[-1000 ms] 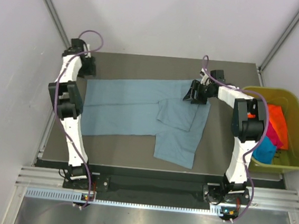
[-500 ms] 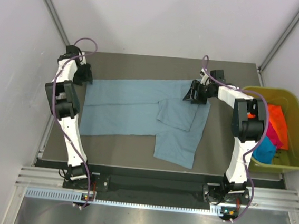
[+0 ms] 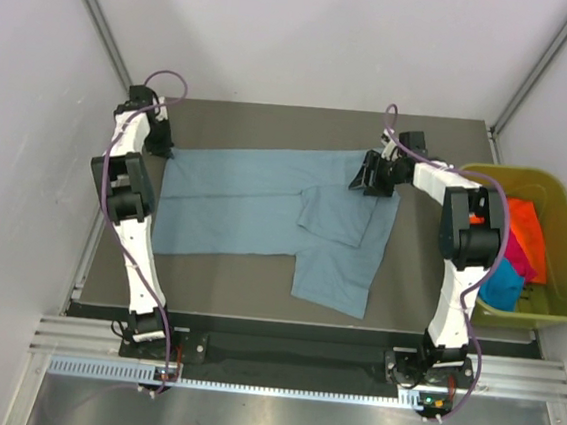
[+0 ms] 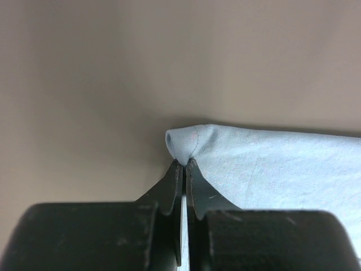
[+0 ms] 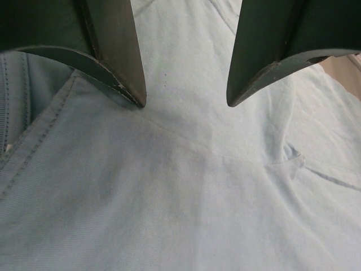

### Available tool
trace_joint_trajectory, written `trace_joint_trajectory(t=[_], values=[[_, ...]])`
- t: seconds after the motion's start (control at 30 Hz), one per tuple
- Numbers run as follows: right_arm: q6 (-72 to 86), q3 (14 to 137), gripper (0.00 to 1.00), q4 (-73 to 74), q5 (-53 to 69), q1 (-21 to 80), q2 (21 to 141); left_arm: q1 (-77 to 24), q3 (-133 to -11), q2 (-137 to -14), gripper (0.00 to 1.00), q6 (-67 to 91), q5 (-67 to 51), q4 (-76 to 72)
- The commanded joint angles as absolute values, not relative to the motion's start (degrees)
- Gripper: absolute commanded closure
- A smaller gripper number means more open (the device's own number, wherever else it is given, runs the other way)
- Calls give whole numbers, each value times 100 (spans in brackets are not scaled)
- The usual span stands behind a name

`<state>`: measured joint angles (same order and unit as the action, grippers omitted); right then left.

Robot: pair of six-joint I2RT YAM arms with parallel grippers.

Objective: Fold and stack the t-shirts
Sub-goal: Fold the tshirt

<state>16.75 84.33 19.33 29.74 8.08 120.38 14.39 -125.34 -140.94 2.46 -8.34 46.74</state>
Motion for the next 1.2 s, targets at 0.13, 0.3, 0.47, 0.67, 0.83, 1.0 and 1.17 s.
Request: trace_joint_trajectory(t=[0.13, 0.3, 0.47, 0.67, 0.83, 1.0, 1.17], values=[[1538, 8982, 40, 1899, 1951, 598, 12410, 1222, -13130, -14563, 100, 220, -756, 4228], [1529, 9237, 39, 1863, 1916, 589, 12507, 1099, -13508, -14818, 100, 194, -571, 4009], [1529, 9299, 39, 1837, 1942, 589, 12560, 984, -13922, -15091, 100, 167, -387, 3753], [1398, 9334, 37, 1776, 2117, 571, 12463, 888, -14063, -15021, 91, 185, -255, 3726], [670, 9501, 35, 1845, 2600, 685, 11876, 888, -13686, -13977, 42, 290, 175, 3999], [-288, 9291, 29, 2258, 2733, 948, 10726, 905, -12588, -12265, 32, 597, -121, 3999], [-2378, 8170, 29, 3119, 2953, 1467, 9722, 914, -11158, -11216, 30, 519, -791, 3806]])
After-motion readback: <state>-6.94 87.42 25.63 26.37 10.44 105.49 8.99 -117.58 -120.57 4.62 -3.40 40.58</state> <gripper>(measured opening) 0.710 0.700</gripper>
